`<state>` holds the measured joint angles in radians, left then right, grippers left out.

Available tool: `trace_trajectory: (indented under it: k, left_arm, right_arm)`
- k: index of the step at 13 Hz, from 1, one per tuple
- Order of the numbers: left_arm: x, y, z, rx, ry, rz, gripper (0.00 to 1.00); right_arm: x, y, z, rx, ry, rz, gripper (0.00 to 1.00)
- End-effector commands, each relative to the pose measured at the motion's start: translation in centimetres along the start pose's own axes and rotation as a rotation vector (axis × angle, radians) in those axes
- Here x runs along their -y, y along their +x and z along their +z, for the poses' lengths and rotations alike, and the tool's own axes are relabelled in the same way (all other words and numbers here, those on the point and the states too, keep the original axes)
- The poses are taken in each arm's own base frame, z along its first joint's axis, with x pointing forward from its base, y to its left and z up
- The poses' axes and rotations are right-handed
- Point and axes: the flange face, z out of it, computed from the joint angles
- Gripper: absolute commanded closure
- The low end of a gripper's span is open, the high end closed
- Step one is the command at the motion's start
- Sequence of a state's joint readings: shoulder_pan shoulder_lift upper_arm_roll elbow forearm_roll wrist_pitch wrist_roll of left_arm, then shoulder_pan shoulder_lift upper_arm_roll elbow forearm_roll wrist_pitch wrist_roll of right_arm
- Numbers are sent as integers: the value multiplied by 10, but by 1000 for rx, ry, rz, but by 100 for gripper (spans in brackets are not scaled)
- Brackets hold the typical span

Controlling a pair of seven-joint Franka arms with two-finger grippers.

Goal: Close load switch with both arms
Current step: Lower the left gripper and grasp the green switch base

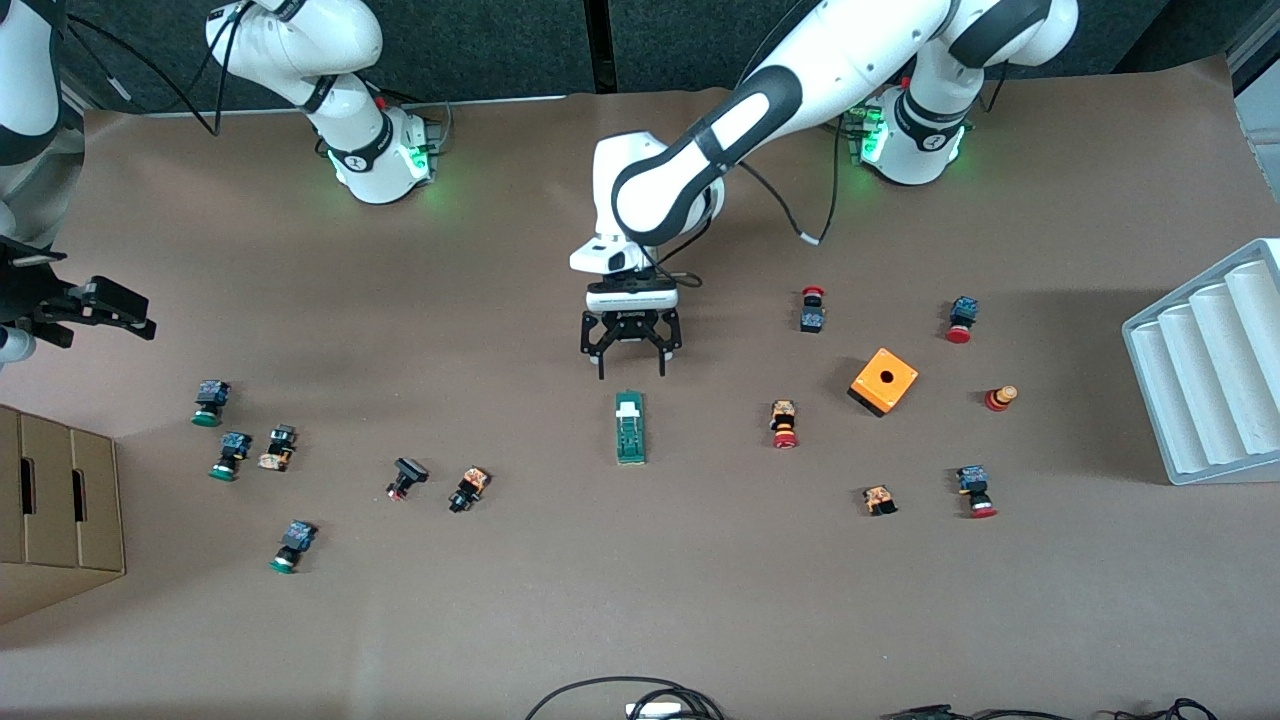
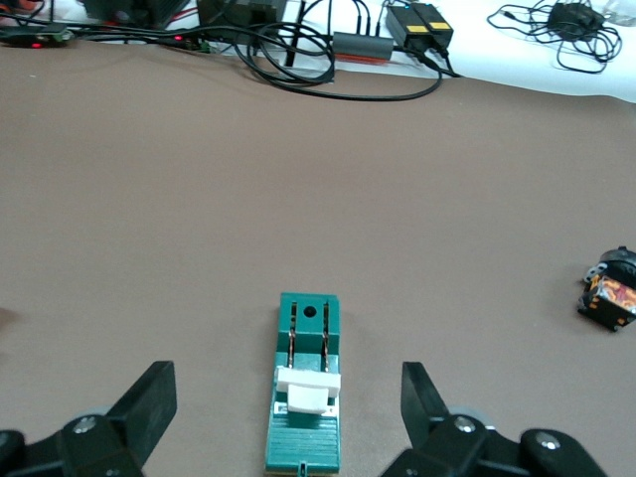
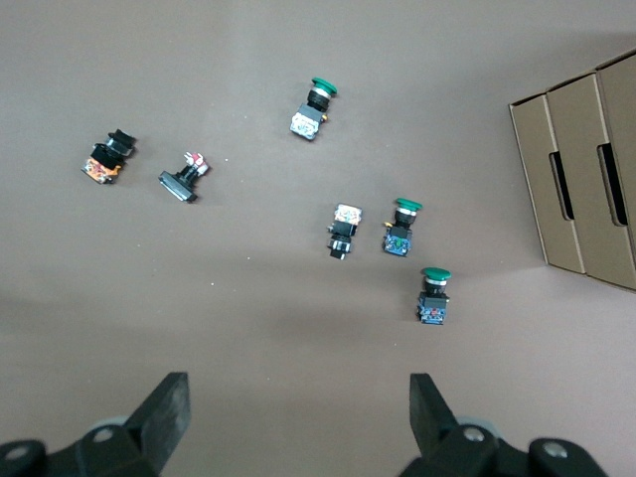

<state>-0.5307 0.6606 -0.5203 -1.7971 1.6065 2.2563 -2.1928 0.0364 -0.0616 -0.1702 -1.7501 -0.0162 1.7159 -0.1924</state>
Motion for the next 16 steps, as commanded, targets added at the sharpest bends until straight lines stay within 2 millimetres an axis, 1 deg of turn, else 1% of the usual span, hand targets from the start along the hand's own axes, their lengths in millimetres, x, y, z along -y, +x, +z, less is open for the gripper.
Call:
trace_trajectory:
  k: [1,2,3,6,7,8,9,10,11,14,15,16]
  left_arm:
    - [-6,-21,9,-38,-6,26,0]
    - [-7,-32,13,-49,-3,48,0]
    - [-7,-40,20,-73,-7,64,0]
    - [-3,-60,49,-170,-11,15,0]
    - [-5,-78,51,-192,-23,28,1]
    - [-7,-90,59,-222,-22,15,1]
    - [-10,-96,66,-247,-14,7,1]
    - [-15,-108,71,-259,-11,12,2]
    - [-17,-109,76,-281,-4,10,6]
    - [-7,-112,89,-317,-8,51,14]
    - [-6,-115,91,-317,-8,59,17]
    - [-7,-115,90,-321,-15,63,21]
  right_arm:
    - [-2,4,-3,-5,-1,1,0]
    - [-2,4,-4,-6,-1,2,0]
    - [-2,4,-3,-5,-1,1,0]
    - [-2,4,-3,-5,-1,1,0]
    - [-2,4,-3,-5,-1,2,0]
    - [-2,4,-4,-6,-1,1,0]
    - [-2,4,-3,-3,-1,1,0]
    - [-2,4,-3,-2,0,1,0]
    - [-2,4,-3,-3,-1,1,0]
    - [0,4,-3,0,0,-2,0]
    - [-1,4,-3,-2,0,-1,0]
    - [-1,4,-3,0,0,-1,0]
